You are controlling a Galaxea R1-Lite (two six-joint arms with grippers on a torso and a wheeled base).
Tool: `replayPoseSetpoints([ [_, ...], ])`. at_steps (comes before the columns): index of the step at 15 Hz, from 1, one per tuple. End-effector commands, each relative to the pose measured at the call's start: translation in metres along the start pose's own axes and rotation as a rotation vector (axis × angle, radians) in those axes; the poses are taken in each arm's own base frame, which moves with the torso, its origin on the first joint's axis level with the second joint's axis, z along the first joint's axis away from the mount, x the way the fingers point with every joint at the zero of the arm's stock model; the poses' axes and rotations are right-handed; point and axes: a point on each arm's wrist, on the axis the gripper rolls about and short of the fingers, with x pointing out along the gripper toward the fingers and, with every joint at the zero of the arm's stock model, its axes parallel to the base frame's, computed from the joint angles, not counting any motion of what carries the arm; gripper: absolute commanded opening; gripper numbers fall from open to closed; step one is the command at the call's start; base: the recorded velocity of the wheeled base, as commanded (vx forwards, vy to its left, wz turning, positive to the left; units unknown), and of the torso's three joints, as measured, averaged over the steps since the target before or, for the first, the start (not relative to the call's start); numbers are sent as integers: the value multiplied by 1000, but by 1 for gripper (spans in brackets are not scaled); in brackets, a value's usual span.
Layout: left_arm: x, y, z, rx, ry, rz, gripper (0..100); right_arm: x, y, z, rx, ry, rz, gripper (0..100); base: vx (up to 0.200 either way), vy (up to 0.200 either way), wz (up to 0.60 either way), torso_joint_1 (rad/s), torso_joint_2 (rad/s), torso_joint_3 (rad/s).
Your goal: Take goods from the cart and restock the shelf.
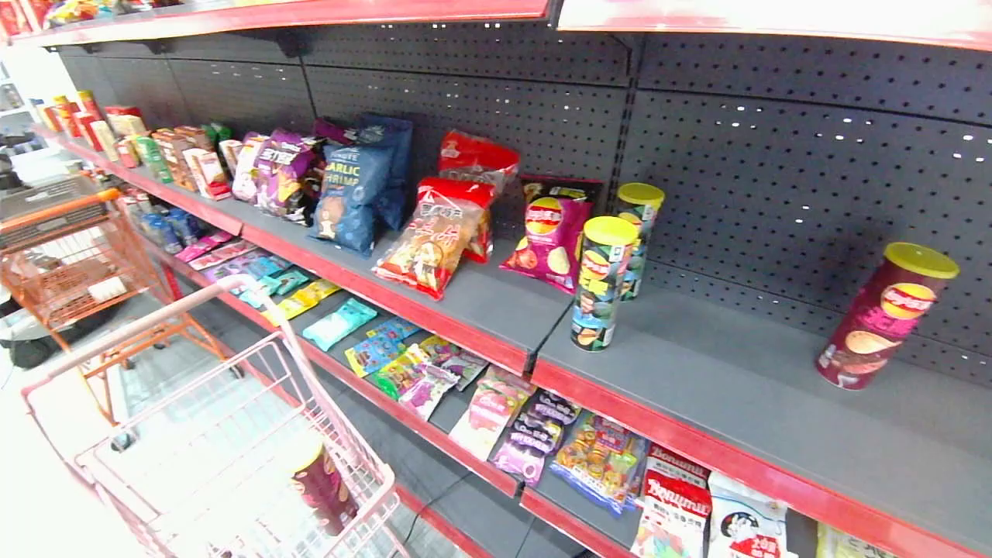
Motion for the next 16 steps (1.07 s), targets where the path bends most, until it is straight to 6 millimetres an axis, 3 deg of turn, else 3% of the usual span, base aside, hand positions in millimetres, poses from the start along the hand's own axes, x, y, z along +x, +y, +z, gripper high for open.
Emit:
replayPoseSetpoints([
  [1,0,0,0,0,-1,1,100,0,0,0,1,1,1,100,0,0,600,7,7,2],
  [8,0,0,0,0,-1,-1,100,0,0,0,4,1,1,100,0,0,86,0,0,0],
  [16,0,0,0,0,-1,1,100,0,0,0,5,1,1,100,0,0,0,-85,207,109],
])
